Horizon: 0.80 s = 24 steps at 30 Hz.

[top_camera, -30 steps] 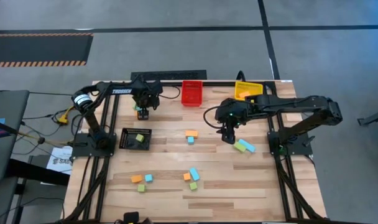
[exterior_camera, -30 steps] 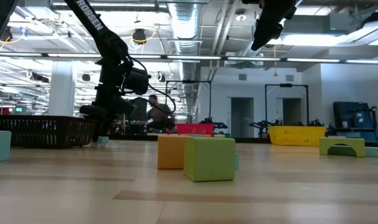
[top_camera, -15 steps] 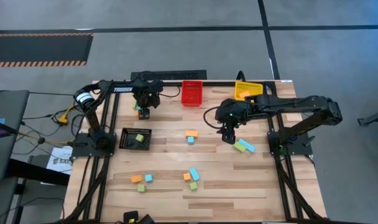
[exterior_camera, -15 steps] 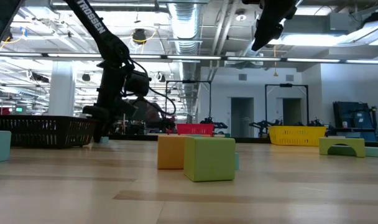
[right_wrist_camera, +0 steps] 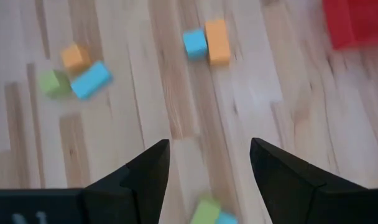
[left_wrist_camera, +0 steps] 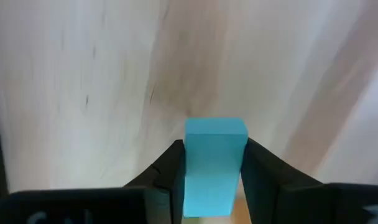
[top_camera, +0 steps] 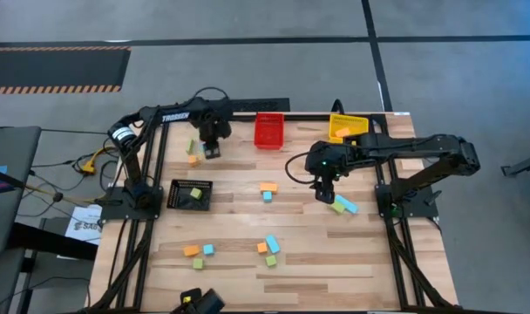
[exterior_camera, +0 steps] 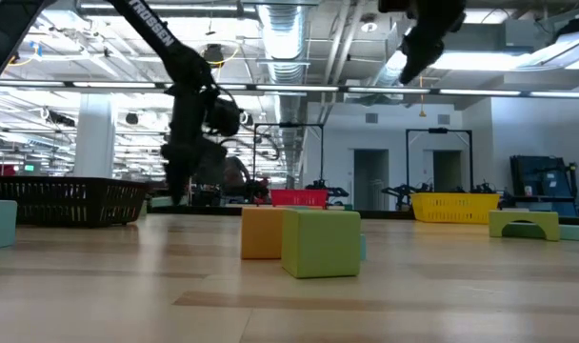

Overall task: Sort & place blocks by color
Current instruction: Put the blue block into the red bin

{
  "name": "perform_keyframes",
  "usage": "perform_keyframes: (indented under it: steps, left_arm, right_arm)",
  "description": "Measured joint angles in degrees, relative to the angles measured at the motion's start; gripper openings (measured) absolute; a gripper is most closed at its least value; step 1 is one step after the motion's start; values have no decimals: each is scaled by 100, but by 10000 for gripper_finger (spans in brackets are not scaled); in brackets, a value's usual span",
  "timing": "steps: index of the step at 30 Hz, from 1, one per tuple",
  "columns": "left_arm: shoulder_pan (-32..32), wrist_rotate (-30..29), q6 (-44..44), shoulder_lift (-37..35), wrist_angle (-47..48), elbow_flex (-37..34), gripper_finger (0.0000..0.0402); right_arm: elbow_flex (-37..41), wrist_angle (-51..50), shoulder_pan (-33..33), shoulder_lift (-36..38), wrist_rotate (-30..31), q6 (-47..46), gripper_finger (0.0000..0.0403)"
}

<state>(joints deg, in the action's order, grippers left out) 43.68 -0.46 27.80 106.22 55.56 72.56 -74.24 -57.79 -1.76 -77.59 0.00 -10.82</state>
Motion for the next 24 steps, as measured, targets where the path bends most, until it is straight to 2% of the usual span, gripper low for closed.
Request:
perform_keyframes:
  steps: [3, 5, 7, 9, 11, 14, 17, 24]
  left_arm:
    - [-8, 797, -466, -65, -111, 459, 91]
    - [-7, 1546, -1068, -71, -257, 759, 91]
    - [-20, 2316, -2044, -71, -600, 874, 91]
    - [-30, 2966, -3387, -58, -1290, 872, 91]
    - [-110, 3404, -4200, -58, -2062, 828, 91]
    - [-285, 3331, -5221, -24, -2956, 828, 91]
    - [-404, 3152, -5894, 94, -3350, 824, 91]
    - [-508, 2832, -6803, 609, -3948, 823, 91]
  right_arm:
    - [-4, -127, -40, 83, 74, -143, 244]
    - [4, -201, -70, 190, 324, -203, 244]
    - [-4, -181, -85, 323, 745, -368, 244]
    - [-4, -232, -143, 430, 1191, -541, 244]
    - [-4, -220, -214, 512, 1492, -721, 244]
    - [-4, -218, -369, 575, 1669, -826, 244]
    - [-4, -209, -497, 574, 1669, -825, 244]
    - [2, -128, -745, 519, 1696, -681, 244]
